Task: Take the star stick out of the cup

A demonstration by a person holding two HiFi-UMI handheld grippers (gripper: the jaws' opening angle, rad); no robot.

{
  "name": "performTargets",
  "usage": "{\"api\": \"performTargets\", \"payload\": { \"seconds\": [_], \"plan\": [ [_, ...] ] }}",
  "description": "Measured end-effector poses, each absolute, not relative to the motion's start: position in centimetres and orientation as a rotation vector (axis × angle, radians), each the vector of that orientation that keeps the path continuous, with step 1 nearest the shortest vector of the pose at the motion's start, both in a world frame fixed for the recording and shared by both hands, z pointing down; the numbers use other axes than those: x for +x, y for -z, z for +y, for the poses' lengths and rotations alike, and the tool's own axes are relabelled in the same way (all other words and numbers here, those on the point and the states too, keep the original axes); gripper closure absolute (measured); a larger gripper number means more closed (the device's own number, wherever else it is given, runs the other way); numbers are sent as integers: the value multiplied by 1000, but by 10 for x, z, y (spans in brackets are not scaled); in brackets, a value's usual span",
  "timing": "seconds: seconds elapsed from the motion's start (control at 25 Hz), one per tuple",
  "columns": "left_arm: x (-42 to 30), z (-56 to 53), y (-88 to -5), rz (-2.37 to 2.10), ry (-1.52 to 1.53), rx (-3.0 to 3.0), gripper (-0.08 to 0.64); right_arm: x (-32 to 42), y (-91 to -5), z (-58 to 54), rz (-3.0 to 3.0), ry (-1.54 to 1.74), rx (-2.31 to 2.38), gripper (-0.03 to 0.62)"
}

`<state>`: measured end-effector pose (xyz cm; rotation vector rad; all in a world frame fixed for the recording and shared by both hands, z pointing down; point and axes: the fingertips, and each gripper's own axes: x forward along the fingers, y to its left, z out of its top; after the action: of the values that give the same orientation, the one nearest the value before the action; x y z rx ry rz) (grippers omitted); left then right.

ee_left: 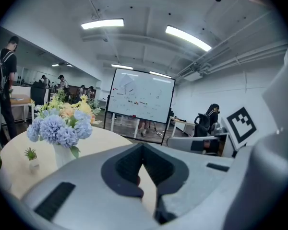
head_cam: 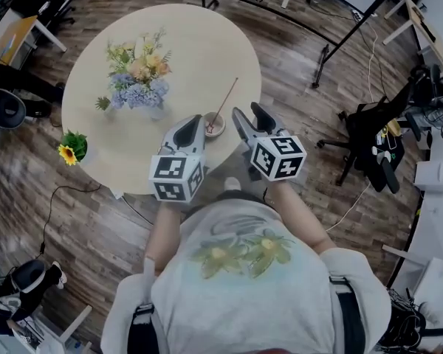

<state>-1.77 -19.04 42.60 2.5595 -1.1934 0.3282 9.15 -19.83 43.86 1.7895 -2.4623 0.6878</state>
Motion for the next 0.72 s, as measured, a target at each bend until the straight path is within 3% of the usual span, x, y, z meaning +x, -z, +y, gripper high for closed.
{"api": "performTargets", "payload": {
  "seconds": [0.72],
  "plan": [
    [1, -224, -447, -1270, -386, 2481, 557, 108, -501, -254, -2476, -876, 1592, 376]
  ]
}}
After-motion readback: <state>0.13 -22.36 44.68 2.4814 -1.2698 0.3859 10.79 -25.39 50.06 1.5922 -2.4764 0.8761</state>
